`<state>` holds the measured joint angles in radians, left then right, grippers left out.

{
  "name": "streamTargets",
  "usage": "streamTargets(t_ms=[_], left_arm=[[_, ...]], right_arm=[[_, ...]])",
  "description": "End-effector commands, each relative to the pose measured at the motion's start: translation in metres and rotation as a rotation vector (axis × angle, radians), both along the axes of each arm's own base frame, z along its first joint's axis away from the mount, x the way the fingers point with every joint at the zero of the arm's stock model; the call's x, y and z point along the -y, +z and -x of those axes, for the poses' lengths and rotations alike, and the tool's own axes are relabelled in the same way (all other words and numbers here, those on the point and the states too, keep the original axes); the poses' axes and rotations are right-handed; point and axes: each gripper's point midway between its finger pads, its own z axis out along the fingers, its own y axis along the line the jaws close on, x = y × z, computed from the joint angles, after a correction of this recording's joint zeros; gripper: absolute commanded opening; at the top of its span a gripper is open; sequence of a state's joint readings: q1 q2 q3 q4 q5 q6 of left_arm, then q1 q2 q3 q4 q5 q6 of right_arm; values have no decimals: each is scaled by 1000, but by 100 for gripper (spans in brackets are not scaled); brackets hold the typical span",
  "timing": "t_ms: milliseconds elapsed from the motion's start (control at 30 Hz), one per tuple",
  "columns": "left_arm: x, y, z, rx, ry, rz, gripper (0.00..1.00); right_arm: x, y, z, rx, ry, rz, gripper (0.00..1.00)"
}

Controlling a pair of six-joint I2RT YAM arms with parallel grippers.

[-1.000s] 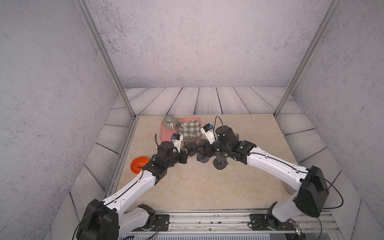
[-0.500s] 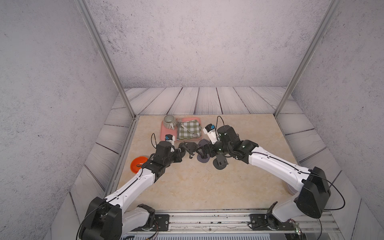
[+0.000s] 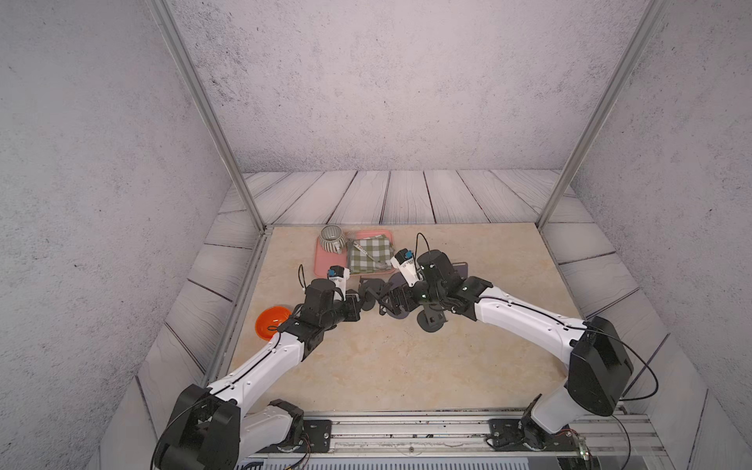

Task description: Open the phone stand

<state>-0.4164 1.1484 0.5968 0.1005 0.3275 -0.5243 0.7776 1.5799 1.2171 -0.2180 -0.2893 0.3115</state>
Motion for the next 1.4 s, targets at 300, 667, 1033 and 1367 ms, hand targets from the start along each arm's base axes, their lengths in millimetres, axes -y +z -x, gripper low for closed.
streamTargets(t_ms=[300, 667, 1033, 1367], left_arm=[[16, 33, 7, 101, -74, 155, 0], [24, 39, 11, 117, -116, 209, 0], [25, 37, 9, 111, -119, 207, 0], [-1, 33, 5, 110, -4, 62, 99]], right_arm=[[-7, 5, -6, 12, -1, -26, 93], [-11, 11, -9, 16, 1, -35, 85], [-10, 16, -10, 26, -1, -39, 53], [4, 21, -14, 46, -51, 40, 55]])
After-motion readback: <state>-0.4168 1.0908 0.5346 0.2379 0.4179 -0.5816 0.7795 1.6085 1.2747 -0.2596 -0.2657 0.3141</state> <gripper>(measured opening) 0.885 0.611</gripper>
